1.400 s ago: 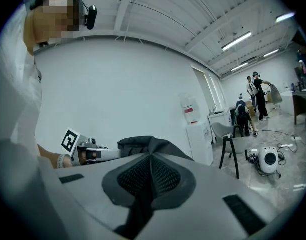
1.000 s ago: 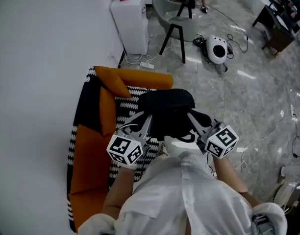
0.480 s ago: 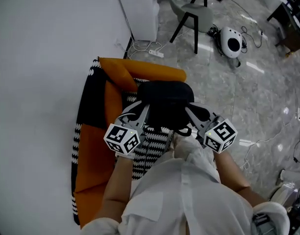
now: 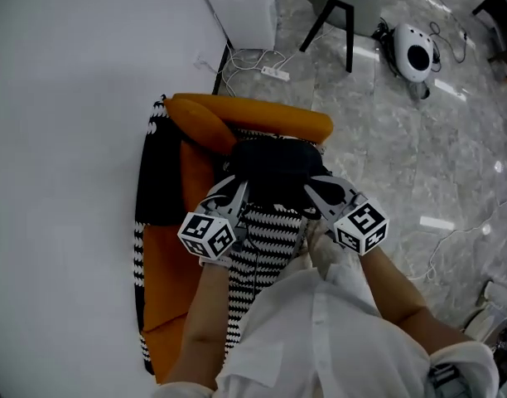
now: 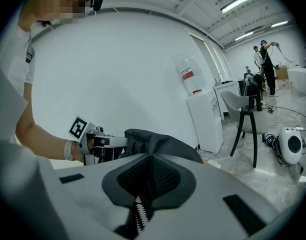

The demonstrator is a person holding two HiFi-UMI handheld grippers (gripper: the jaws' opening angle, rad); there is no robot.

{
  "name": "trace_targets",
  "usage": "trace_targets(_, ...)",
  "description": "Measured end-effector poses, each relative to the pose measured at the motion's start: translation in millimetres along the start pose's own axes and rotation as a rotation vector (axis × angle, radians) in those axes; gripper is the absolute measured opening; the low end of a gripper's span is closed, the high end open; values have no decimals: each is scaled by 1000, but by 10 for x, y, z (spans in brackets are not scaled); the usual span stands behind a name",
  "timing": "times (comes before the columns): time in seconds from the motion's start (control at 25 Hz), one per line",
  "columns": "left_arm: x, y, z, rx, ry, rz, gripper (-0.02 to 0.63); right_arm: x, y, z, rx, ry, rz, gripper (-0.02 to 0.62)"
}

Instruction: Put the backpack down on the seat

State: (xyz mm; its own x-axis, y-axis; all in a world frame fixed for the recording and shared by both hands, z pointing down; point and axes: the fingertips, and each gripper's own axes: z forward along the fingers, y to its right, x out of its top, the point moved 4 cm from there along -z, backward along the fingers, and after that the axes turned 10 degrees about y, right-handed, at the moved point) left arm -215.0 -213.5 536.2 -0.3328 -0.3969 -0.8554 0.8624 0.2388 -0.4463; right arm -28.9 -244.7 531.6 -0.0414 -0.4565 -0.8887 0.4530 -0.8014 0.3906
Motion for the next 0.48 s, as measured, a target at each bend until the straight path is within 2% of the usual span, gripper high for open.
trace_targets(0.36,-378,-485,597,25,-146,25,35,-419,580,404,-36,-89,40,26)
trace_targets(0.48,-433,-605,796,10,-153,22,35,-487,788,528,-63,-73,75,26)
